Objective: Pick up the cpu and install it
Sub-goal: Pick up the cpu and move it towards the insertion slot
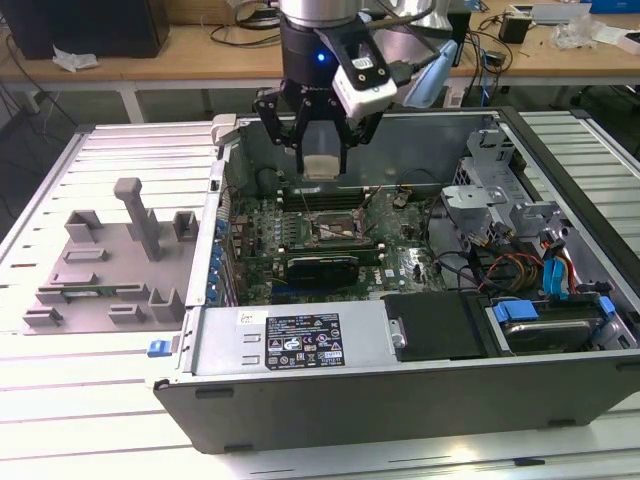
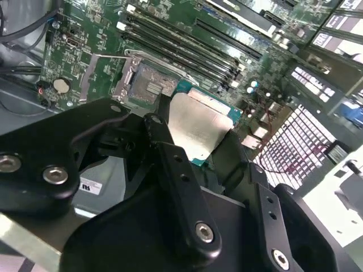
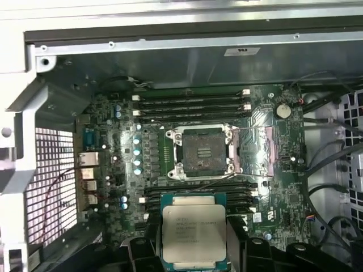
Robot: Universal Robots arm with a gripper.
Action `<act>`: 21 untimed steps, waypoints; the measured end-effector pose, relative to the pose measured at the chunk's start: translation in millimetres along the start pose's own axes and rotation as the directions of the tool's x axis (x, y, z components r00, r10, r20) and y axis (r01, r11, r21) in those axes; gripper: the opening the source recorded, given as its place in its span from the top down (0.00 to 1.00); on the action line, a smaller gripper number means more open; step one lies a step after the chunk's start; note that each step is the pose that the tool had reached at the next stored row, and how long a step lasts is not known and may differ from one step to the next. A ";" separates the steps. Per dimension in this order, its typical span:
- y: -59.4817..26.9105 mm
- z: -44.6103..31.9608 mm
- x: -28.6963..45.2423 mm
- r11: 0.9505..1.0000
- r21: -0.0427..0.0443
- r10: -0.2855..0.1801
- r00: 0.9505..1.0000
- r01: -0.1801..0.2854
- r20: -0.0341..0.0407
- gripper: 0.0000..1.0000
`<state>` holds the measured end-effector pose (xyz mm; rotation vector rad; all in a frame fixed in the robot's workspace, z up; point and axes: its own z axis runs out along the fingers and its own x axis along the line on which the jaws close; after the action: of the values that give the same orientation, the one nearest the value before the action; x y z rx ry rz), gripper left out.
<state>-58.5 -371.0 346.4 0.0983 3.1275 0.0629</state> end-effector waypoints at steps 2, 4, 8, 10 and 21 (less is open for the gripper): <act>0.5 6.8 -4.0 1.000 0.000 0.000 1.000 0.000 -0.002 0.45; 1.2 10.7 -6.5 1.000 0.000 0.000 1.000 0.000 -0.004 0.45; 5.3 24.3 -11.0 1.000 0.000 0.000 1.000 0.000 -0.007 0.45; 6.8 30.9 -11.7 1.000 0.000 -0.005 1.000 0.005 -0.007 0.45; 17.8 58.2 -16.0 0.999 0.000 -0.035 0.999 0.035 -0.008 0.45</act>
<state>-40.7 -351.9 289.1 0.0432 3.1364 0.0630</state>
